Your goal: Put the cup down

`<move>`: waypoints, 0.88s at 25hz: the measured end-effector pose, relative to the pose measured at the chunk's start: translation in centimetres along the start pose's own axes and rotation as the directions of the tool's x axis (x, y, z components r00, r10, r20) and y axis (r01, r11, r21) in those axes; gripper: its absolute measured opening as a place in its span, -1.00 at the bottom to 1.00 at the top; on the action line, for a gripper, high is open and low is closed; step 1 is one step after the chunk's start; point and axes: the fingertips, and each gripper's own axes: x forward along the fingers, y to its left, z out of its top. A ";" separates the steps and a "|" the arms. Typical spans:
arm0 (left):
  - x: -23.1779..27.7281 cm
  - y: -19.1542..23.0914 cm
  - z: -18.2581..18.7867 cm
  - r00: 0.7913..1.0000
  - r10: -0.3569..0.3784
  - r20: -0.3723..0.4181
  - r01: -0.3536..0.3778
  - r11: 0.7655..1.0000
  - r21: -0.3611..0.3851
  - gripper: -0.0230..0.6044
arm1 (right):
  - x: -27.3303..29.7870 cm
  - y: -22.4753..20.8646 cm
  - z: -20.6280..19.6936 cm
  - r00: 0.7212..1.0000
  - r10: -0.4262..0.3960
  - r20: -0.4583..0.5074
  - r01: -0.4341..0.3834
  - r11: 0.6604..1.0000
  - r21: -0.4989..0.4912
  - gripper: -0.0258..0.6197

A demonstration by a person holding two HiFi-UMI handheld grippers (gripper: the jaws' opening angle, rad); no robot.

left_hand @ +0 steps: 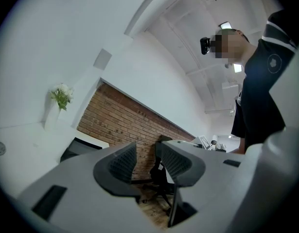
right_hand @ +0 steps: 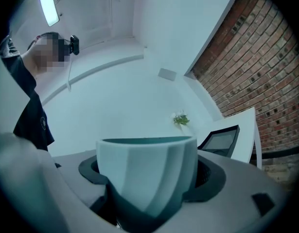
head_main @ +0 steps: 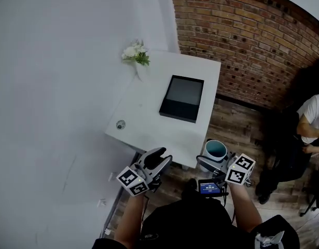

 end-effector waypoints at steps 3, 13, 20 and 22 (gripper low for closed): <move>1.8 2.0 0.4 1.000 0.014 0.008 -0.014 1.000 -0.021 -0.39 | 0.8 -2.3 0.7 1.000 0.003 -0.011 -0.003 1.000 0.023 0.37; 4.9 4.7 0.9 1.000 -0.005 0.011 0.005 0.999 -0.049 -0.39 | 3.0 -5.3 1.9 1.000 0.004 -0.030 -0.003 0.999 0.042 0.37; 6.3 5.4 2.1 0.994 -0.109 -0.010 0.108 0.992 -0.059 -0.39 | 3.9 -5.0 3.1 0.999 -0.043 0.011 0.043 0.999 0.028 0.37; 6.6 5.6 2.3 0.992 -0.128 -0.021 0.127 0.991 -0.045 -0.40 | 4.2 -5.0 3.3 0.998 -0.052 0.018 0.051 0.998 0.021 0.37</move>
